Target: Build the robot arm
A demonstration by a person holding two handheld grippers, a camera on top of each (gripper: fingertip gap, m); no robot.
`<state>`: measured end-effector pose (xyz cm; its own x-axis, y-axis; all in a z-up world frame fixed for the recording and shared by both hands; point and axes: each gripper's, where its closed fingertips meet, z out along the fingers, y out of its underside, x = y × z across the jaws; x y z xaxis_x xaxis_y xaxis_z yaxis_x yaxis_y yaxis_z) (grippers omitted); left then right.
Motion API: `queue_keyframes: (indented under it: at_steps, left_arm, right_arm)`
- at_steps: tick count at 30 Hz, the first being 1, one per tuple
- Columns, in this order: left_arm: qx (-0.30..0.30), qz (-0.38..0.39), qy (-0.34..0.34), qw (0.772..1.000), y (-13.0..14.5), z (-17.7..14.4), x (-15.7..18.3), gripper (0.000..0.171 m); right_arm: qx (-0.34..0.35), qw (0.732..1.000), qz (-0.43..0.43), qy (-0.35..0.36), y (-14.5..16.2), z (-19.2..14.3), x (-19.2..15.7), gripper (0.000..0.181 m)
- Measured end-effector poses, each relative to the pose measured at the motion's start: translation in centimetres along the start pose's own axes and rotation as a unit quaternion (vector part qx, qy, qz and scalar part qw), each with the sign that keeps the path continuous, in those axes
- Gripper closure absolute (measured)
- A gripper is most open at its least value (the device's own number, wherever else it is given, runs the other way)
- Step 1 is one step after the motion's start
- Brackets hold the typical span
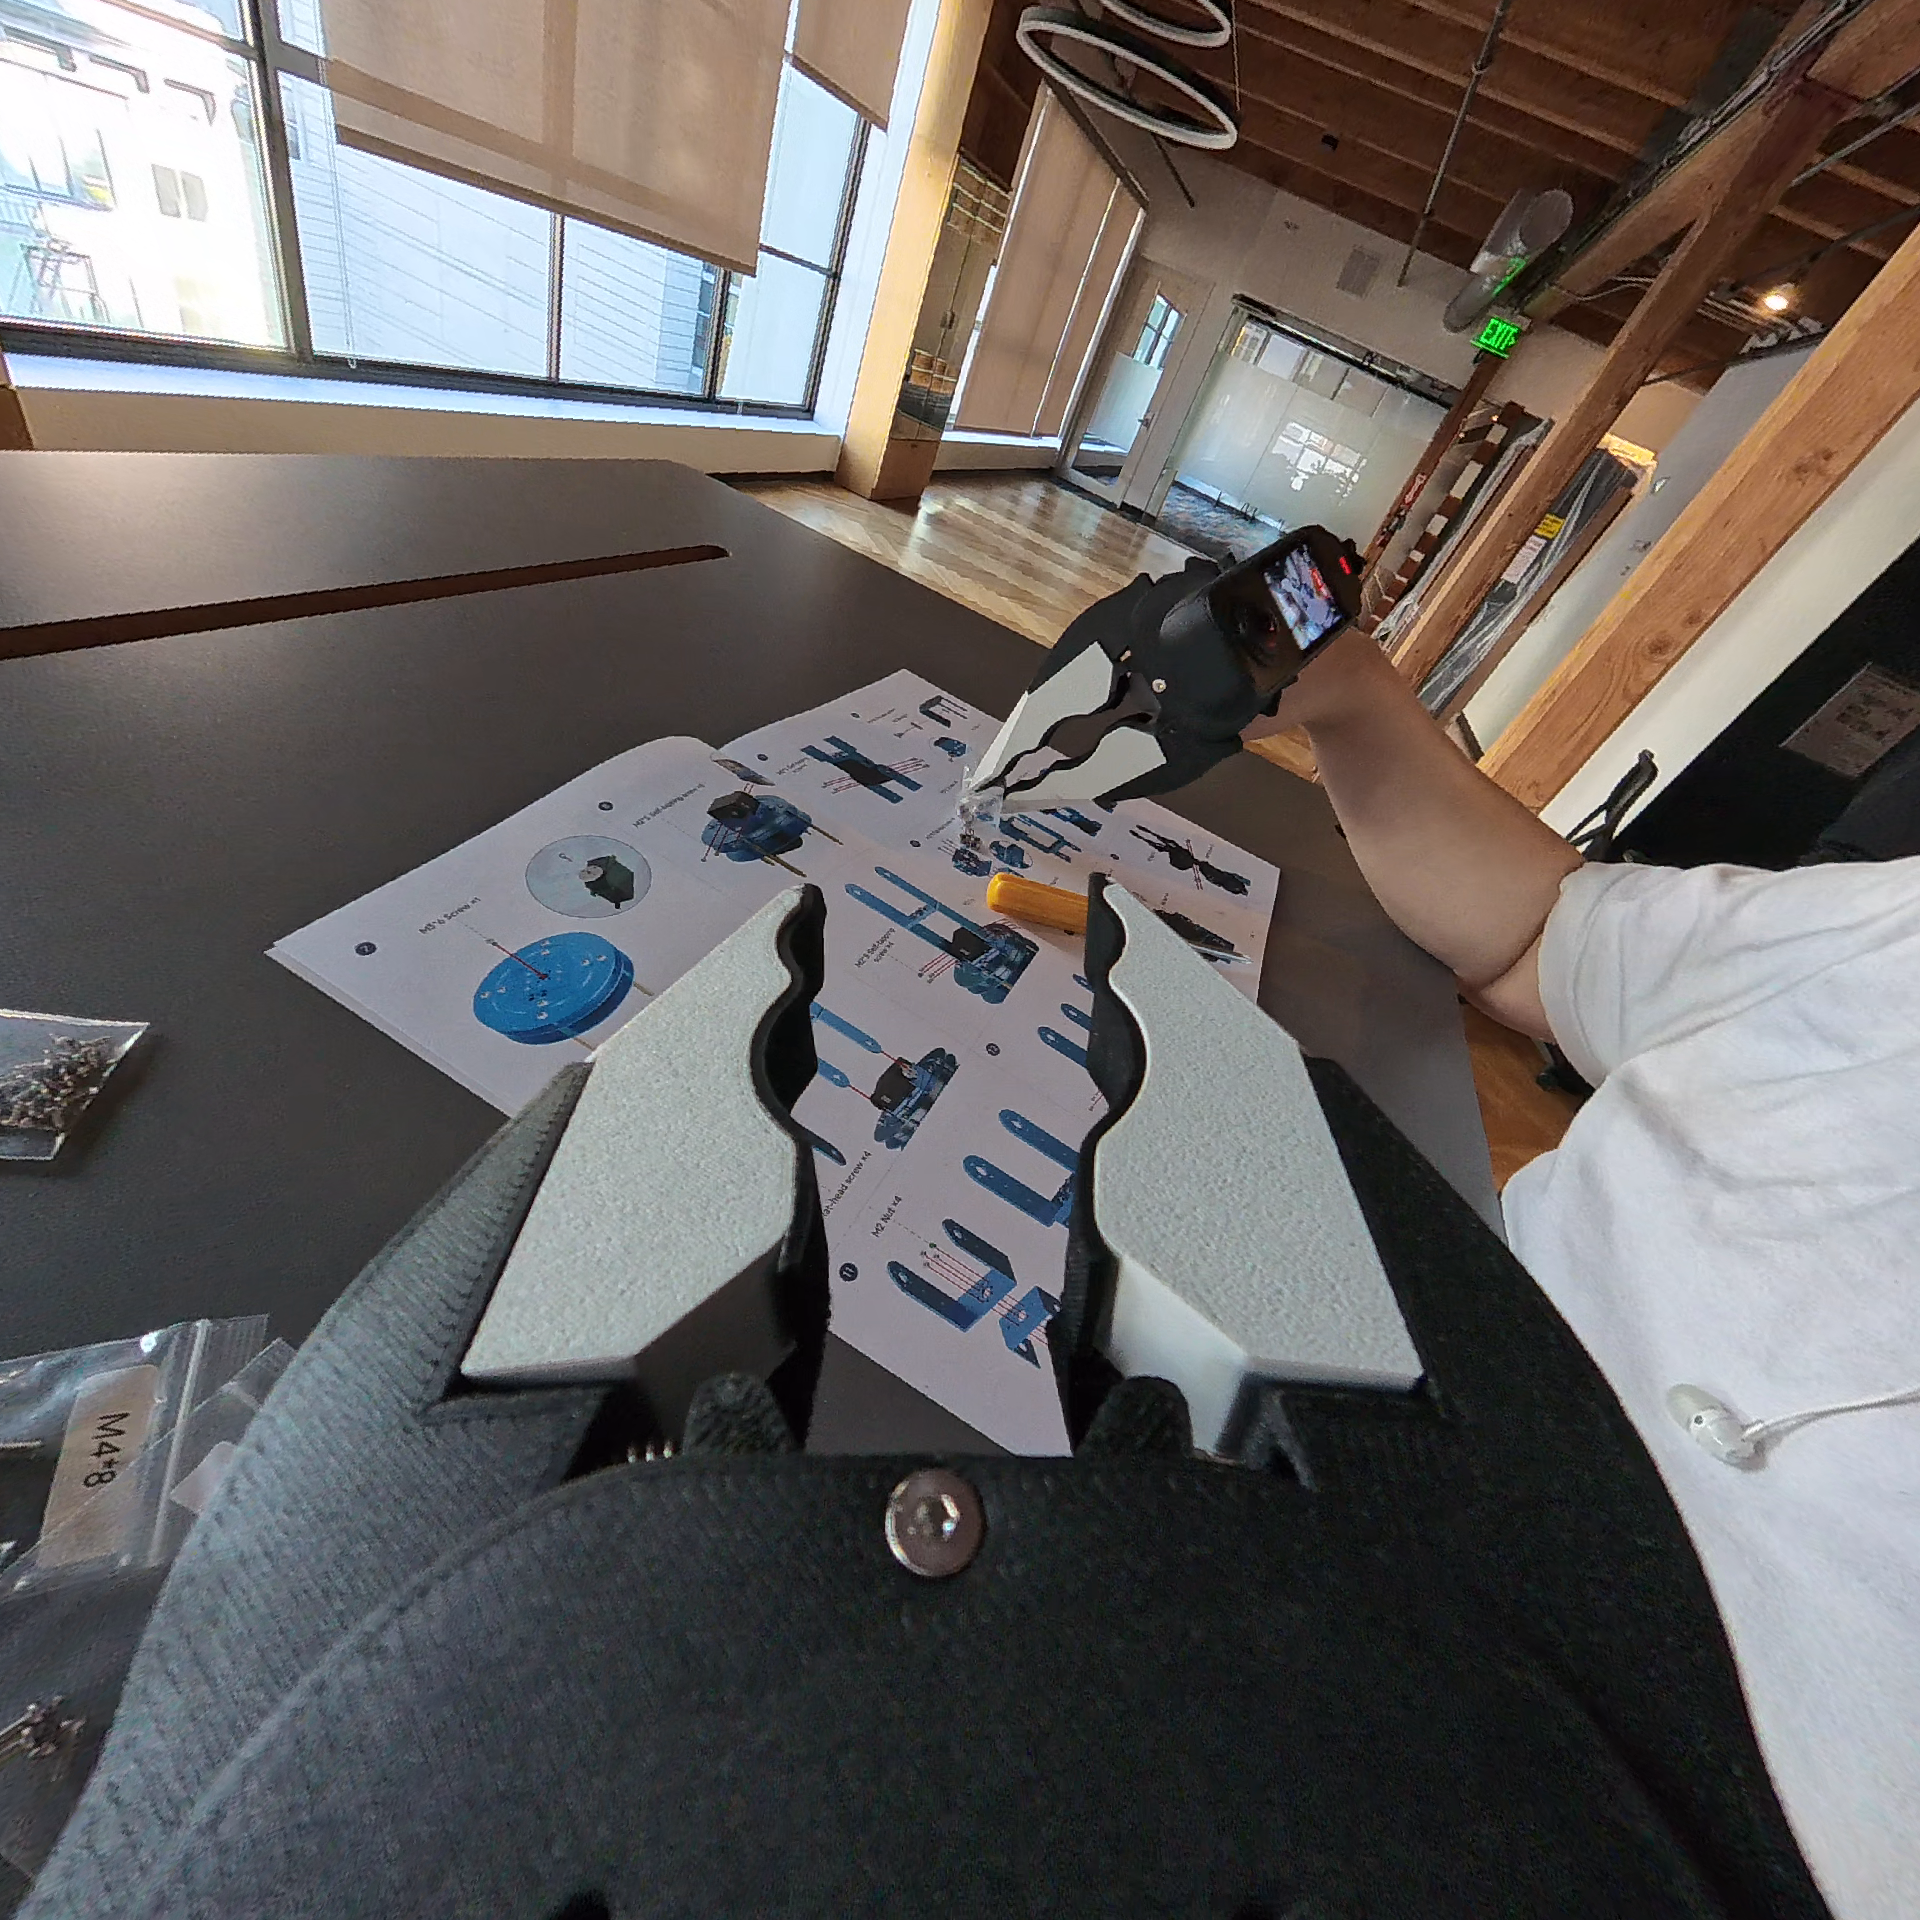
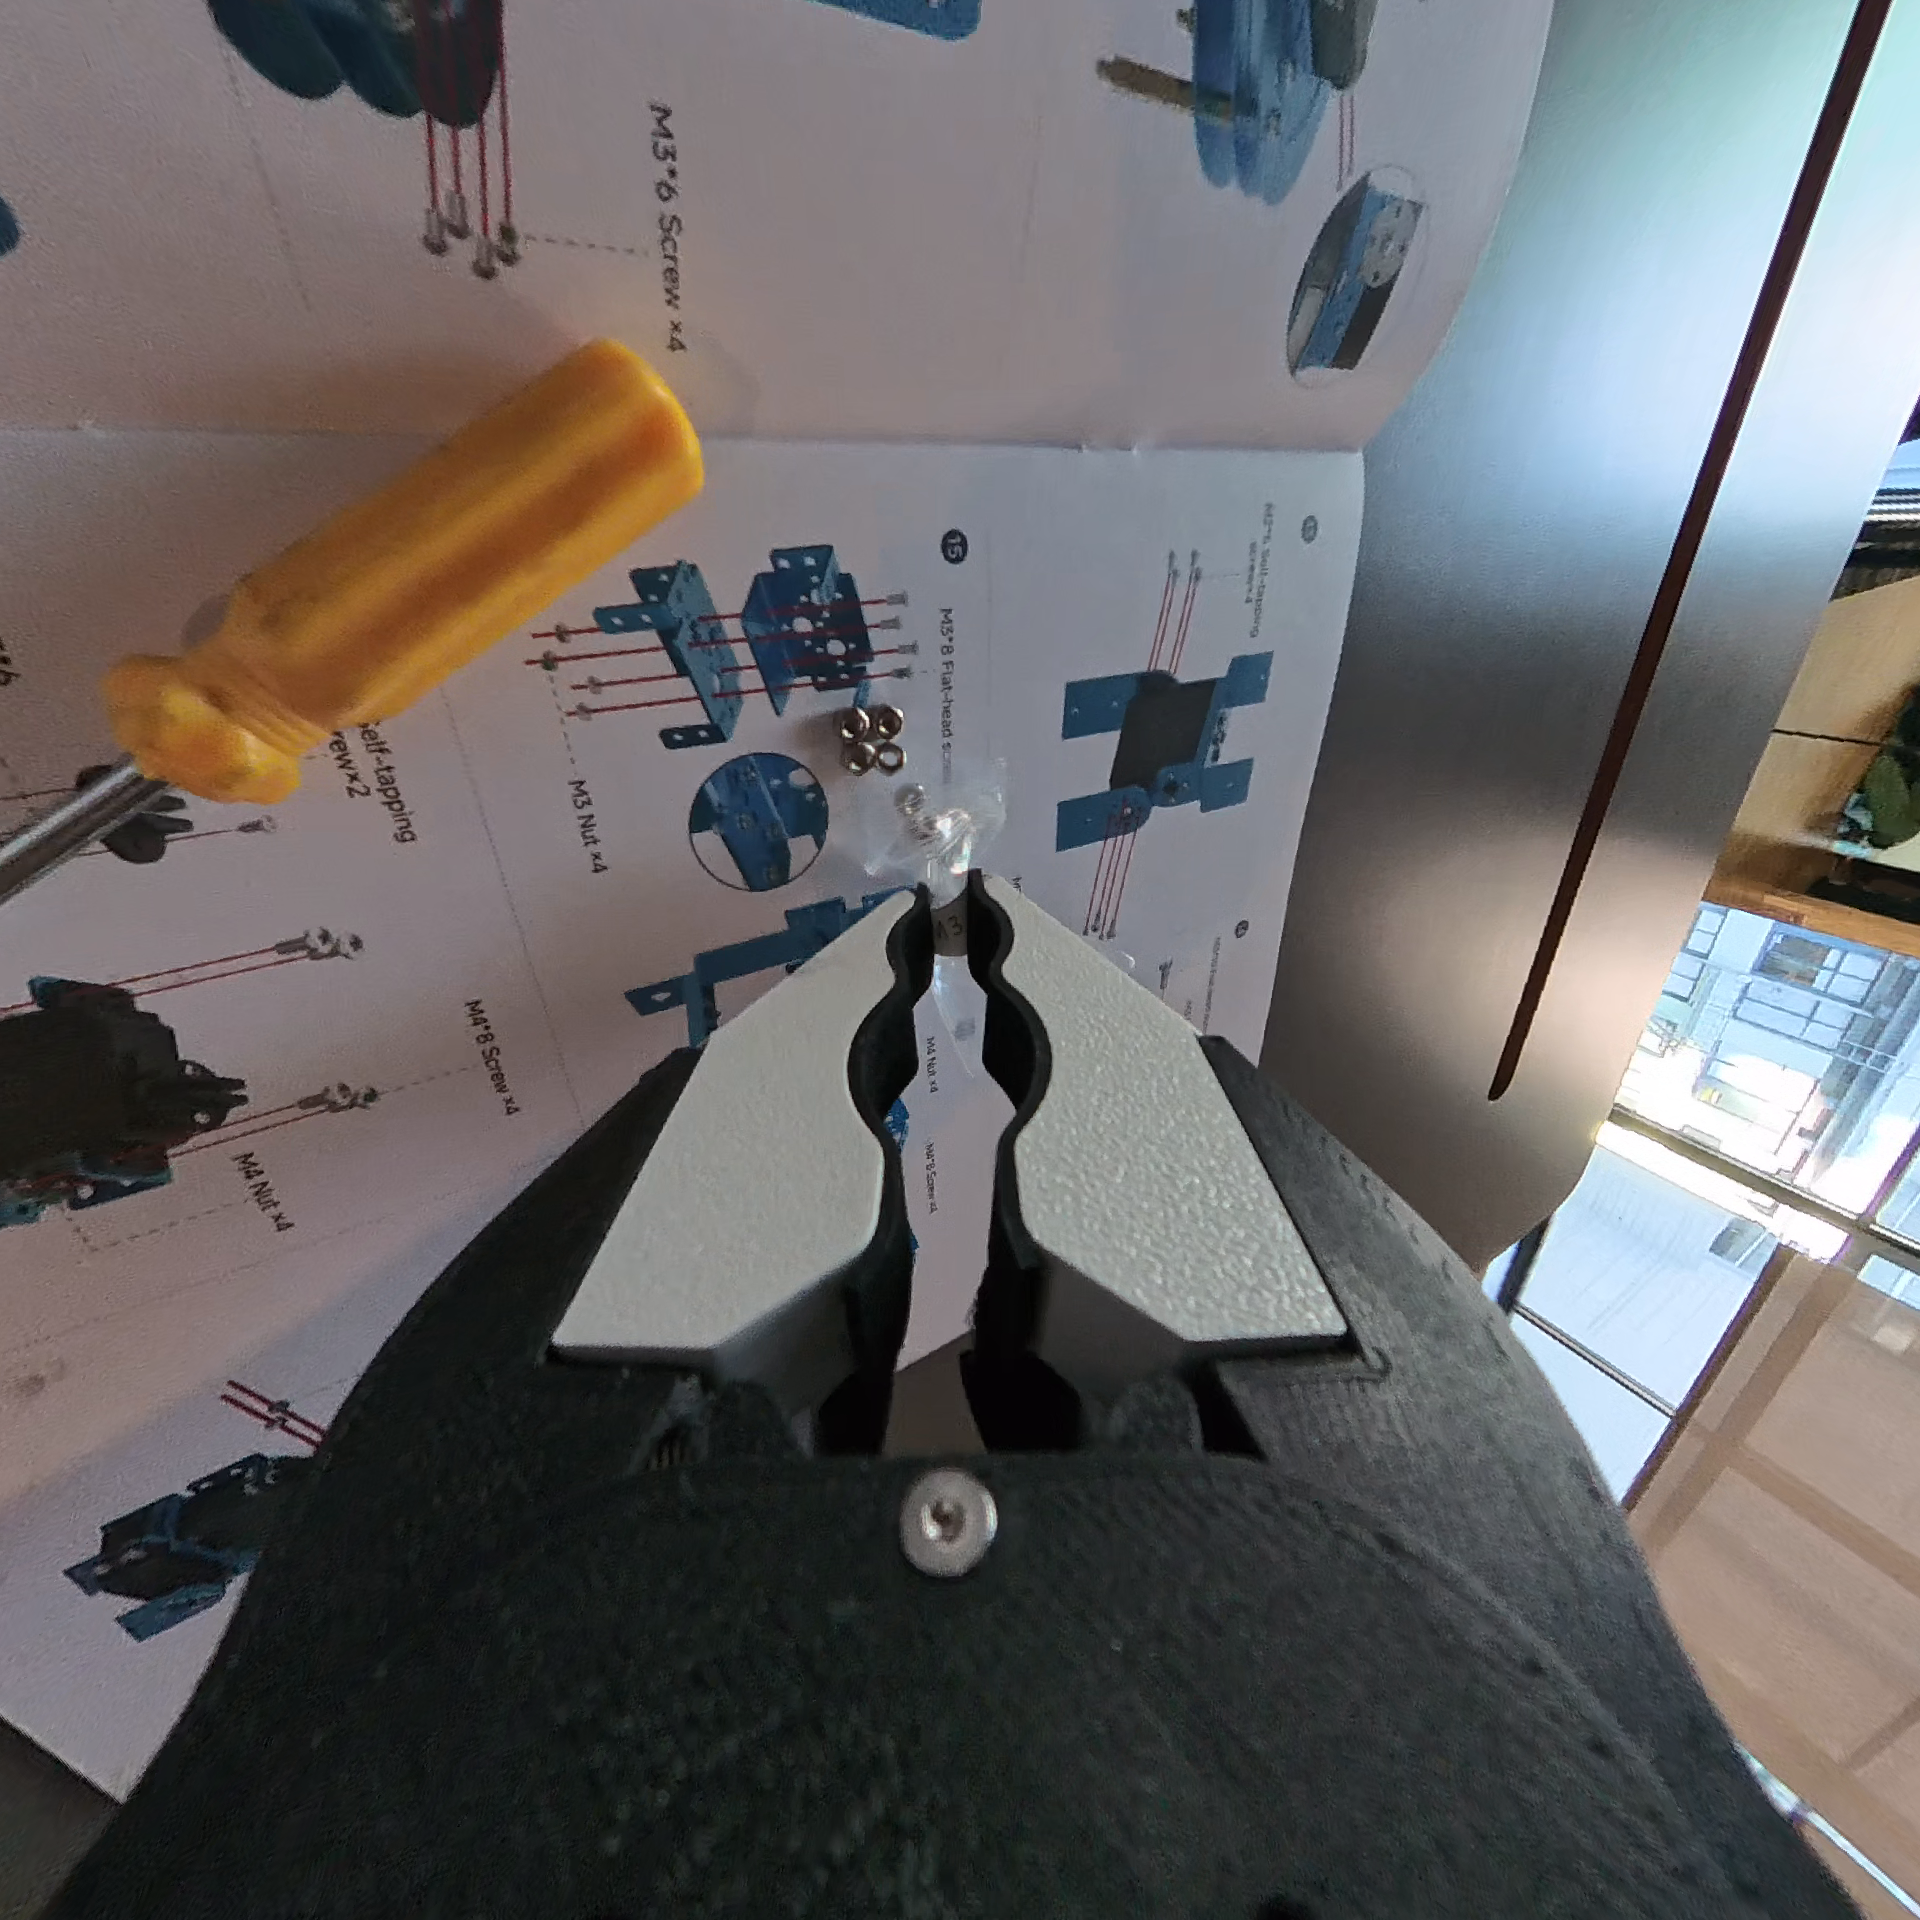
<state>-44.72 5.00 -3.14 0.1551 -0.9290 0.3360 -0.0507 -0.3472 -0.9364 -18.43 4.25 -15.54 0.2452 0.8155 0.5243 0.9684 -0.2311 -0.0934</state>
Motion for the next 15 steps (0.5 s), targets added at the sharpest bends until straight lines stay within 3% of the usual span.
queue_keyframes:
  at_steps: [8,15]
  left_arm:
    - [0.0,-0.001,0.001,1.0,0.0,0.0,0.1,0.122]
    - [-0.002,0.003,0.004,1.0,0.0,0.1,0.3,0.122]
  right_arm:
    - [0.023,0.999,0.033,-0.022,0.6,0.1,0.0,0.177]
    - [0.167,0.972,0.145,-0.083,-0.2,-0.9,0.4,0.177]
